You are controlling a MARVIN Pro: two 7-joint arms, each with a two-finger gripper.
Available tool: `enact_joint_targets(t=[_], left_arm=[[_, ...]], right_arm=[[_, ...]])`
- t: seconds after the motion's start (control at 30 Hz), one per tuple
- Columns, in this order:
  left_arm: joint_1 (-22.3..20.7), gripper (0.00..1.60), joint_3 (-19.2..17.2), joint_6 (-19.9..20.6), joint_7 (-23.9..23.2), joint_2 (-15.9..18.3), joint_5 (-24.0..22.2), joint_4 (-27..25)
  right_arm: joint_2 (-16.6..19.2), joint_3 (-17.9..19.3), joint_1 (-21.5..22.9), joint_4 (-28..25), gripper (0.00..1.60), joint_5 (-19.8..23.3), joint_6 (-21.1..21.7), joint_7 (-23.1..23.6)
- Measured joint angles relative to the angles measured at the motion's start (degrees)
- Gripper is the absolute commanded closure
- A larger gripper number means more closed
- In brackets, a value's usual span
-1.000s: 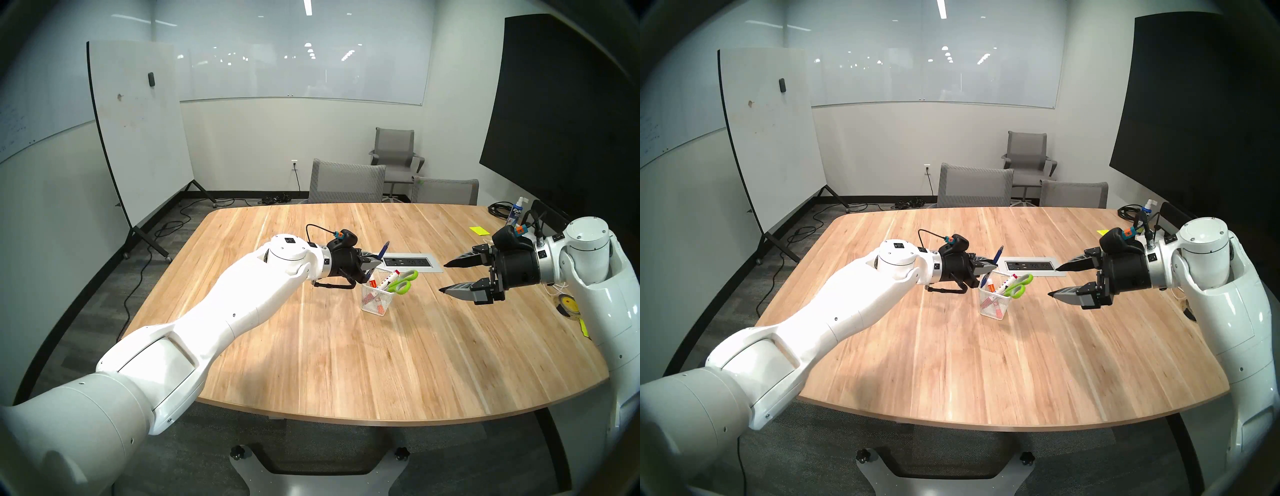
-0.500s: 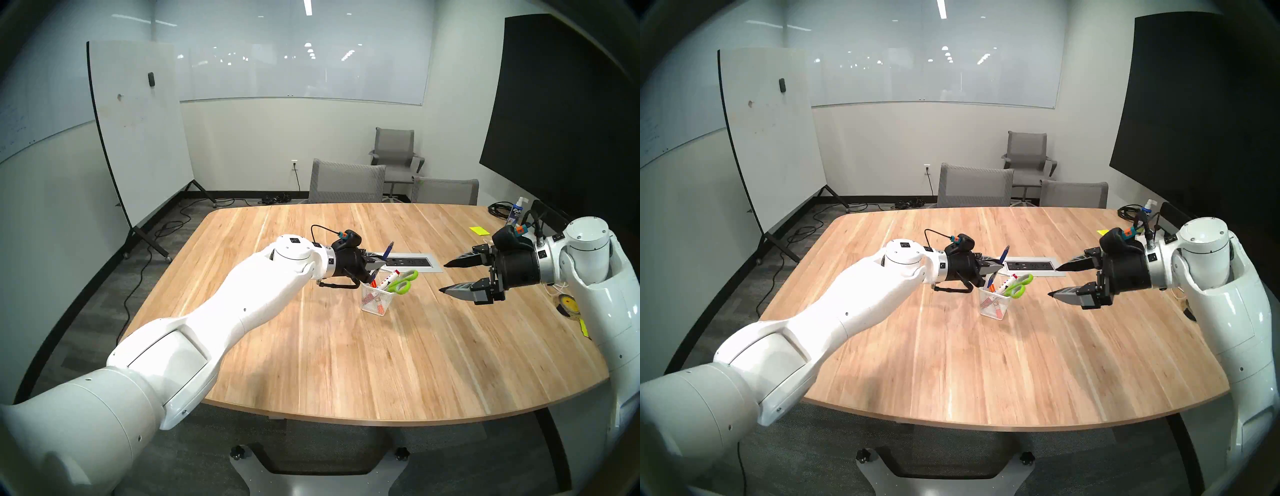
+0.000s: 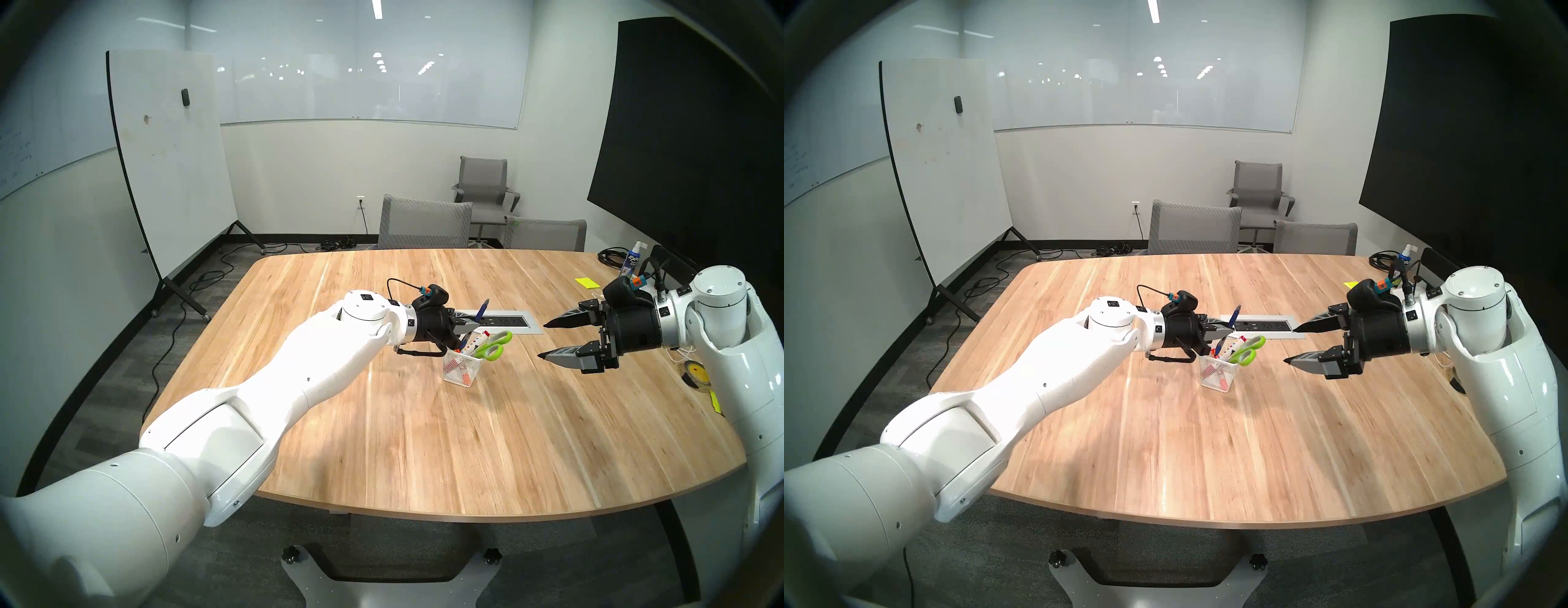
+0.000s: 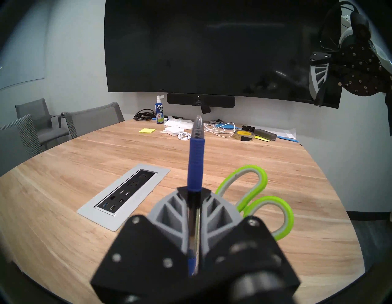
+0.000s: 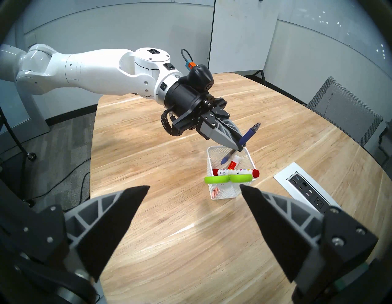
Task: Place the pen, the marker, and the scissors into the pen holder
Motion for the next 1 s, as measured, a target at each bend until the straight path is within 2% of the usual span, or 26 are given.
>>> enact_joint_targets(t=[1.0], left_arm=[[-0.02, 1.6, -0.52, -2.72, -1.99, -1.47, -0.16, 6.4]], right_arm=[[0.08, -0.04, 0.02, 0.0, 0.0, 0.09, 0.0, -0.01]])
